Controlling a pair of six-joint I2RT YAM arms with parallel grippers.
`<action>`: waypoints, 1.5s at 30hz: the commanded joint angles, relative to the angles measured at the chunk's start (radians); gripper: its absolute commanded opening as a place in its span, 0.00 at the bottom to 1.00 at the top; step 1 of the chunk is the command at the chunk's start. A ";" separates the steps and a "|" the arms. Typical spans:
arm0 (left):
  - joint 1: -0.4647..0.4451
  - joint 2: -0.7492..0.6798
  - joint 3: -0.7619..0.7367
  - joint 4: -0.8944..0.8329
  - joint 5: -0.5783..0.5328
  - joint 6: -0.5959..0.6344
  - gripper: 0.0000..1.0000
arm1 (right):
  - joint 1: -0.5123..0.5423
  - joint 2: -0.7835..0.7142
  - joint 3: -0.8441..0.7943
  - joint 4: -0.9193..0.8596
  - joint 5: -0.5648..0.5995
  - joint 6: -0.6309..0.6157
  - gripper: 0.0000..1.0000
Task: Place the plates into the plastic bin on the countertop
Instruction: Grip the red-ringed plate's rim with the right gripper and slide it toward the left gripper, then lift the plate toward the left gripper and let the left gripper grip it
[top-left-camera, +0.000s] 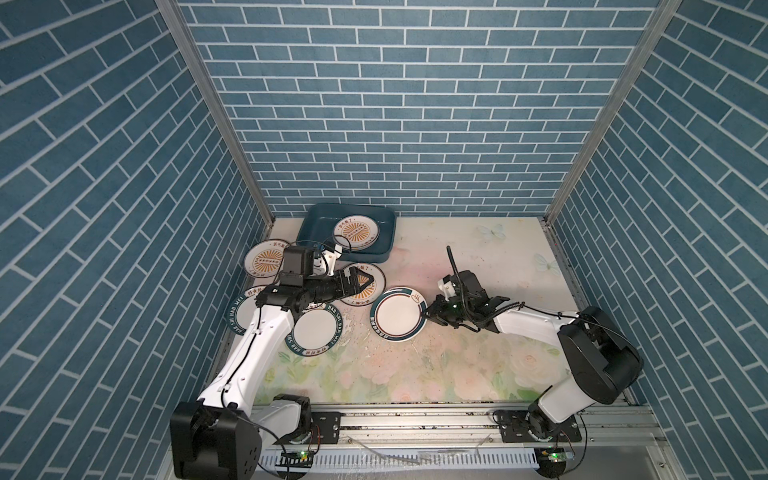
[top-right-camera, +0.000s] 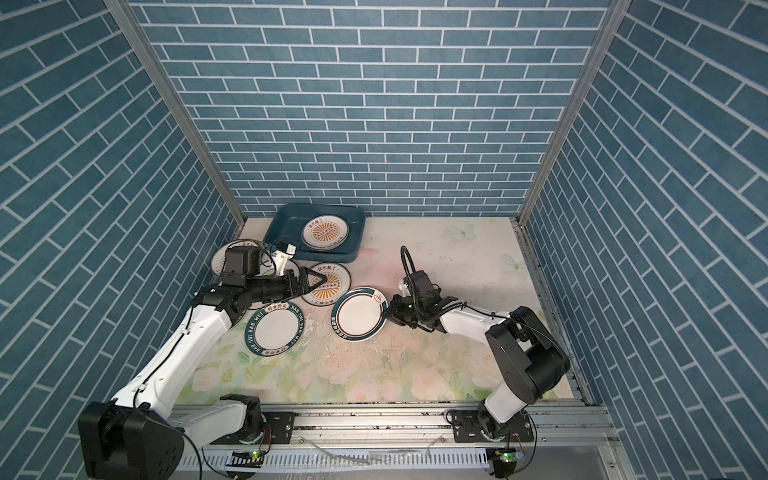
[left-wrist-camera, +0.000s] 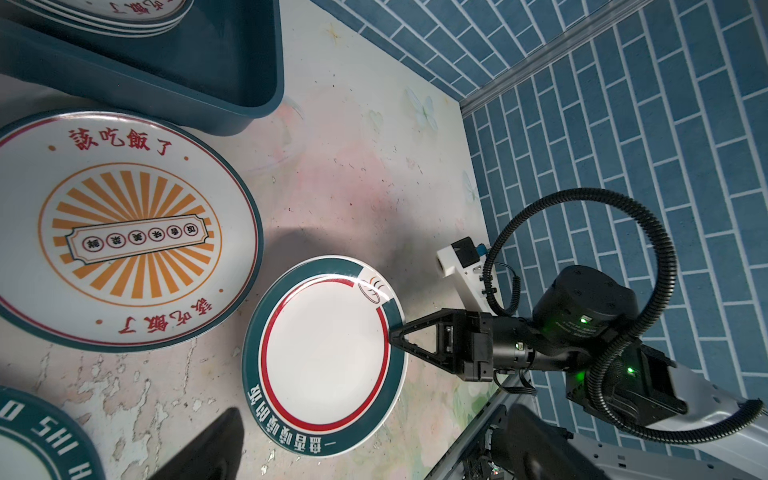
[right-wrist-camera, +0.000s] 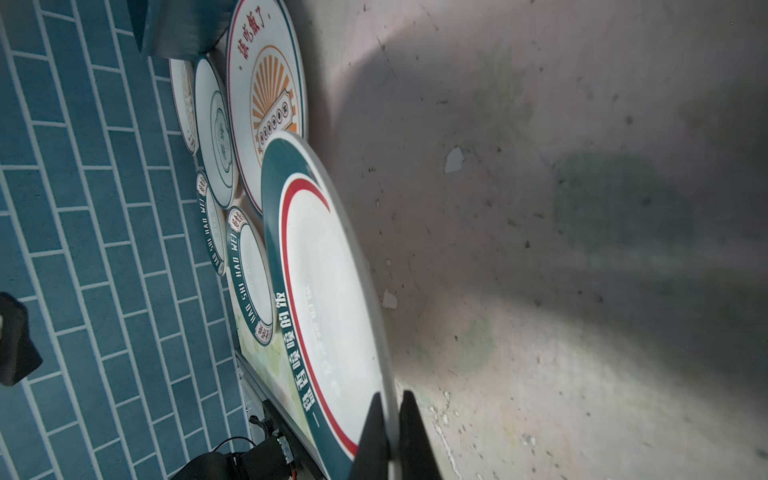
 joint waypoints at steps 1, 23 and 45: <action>-0.005 0.030 0.032 0.013 0.019 0.053 0.99 | -0.005 -0.073 0.035 -0.003 0.040 -0.002 0.00; -0.018 0.114 -0.017 0.082 0.157 -0.014 0.99 | -0.046 -0.322 0.062 -0.124 0.083 -0.019 0.00; -0.079 0.173 -0.061 0.207 0.195 -0.081 0.76 | -0.077 -0.181 0.122 0.009 -0.064 0.033 0.00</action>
